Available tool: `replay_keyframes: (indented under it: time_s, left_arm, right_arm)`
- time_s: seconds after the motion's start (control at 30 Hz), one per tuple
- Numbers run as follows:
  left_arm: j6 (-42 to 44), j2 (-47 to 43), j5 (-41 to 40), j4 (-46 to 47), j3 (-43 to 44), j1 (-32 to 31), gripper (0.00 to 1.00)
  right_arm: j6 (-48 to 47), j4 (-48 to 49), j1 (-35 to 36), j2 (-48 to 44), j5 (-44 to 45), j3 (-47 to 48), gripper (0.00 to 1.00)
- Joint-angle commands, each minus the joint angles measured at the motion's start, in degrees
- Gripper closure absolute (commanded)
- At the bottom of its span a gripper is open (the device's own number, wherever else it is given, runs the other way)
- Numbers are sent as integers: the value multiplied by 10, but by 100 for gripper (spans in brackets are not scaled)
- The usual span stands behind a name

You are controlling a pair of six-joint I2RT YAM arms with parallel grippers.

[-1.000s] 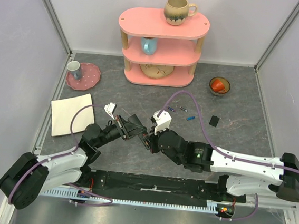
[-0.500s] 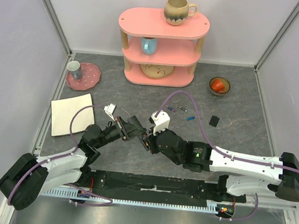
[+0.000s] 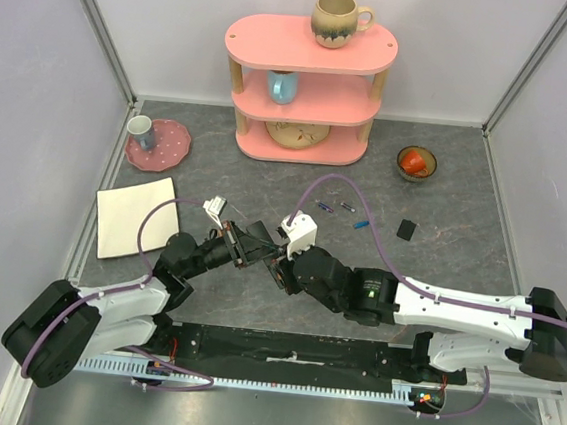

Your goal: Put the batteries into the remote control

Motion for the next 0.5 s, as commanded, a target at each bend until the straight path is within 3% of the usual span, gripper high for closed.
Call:
replay_keyframes:
  time_s: [0.0,0.47]
  left_arm:
    - [-3,1,-42,68,32,10,98]
    - [-1,-1,-31,79,46,14,98]
  right_arm:
    - [4,-44,13,12,-38,10,100]
    - [-16,-90,13,13,-41,27,100]
